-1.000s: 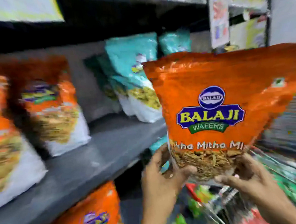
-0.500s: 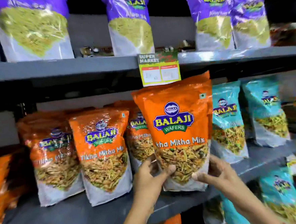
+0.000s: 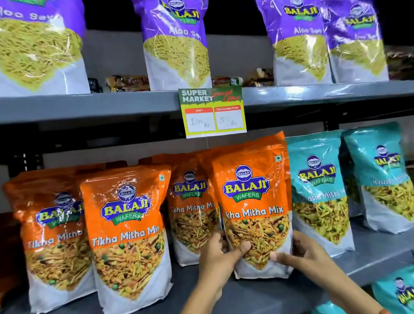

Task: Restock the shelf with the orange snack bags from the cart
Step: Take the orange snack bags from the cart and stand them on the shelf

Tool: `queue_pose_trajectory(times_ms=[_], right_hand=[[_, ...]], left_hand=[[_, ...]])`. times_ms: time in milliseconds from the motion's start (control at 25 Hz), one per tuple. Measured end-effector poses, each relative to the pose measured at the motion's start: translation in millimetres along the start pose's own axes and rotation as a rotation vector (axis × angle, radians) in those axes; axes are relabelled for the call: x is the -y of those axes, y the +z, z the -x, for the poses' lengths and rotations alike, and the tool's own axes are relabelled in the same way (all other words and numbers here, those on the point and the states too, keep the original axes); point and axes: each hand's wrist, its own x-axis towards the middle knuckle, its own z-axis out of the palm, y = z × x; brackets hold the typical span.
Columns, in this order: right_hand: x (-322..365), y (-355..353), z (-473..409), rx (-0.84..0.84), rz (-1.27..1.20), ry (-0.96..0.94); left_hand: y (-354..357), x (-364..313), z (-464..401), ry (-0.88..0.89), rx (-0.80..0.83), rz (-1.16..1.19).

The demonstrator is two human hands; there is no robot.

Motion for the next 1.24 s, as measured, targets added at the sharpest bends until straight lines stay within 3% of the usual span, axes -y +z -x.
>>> queue_pose_trajectory(times_ms=[200,360,480,560,640,760,840,920,1040,1240], right_hand=[[2,-2,2,-0.037,0.058,0.058],[28,11,26,-0.288,0.069,-0.134],[63,41,47,-0.553,0.048,-0.415],[92,88,59,-0.488,-0.092,-0.554],[114,149,73,-0.301,-0.225,-0.577],[134,246,87,0.088,-0.325,-0.391],[141,303,86,0.353,-0.370,-0.135],[145,356,76,0.487,-0.419,0.132],[137,406,56,0.447,-0.336,0.267],[122,434,32,0.212,-0.195,0.305]], left_hand=[[1,3,3,-0.021,0.029,-0.046],[-24,-13,33,0.049,0.009,-0.131],[-70,-32,66,0.254,-0.286,-0.162],[-116,-44,87,0.398,-0.520,-0.093],[-171,-51,103,0.483,-0.740,-0.023],[-248,-45,109,0.475,-0.988,0.005],[-284,-29,100,0.345,-1.040,0.009],[-311,-7,87,0.142,-1.017,-0.052],[-329,16,70,-0.146,-0.890,-0.164],[-337,27,55,-0.248,-0.767,-0.099]])
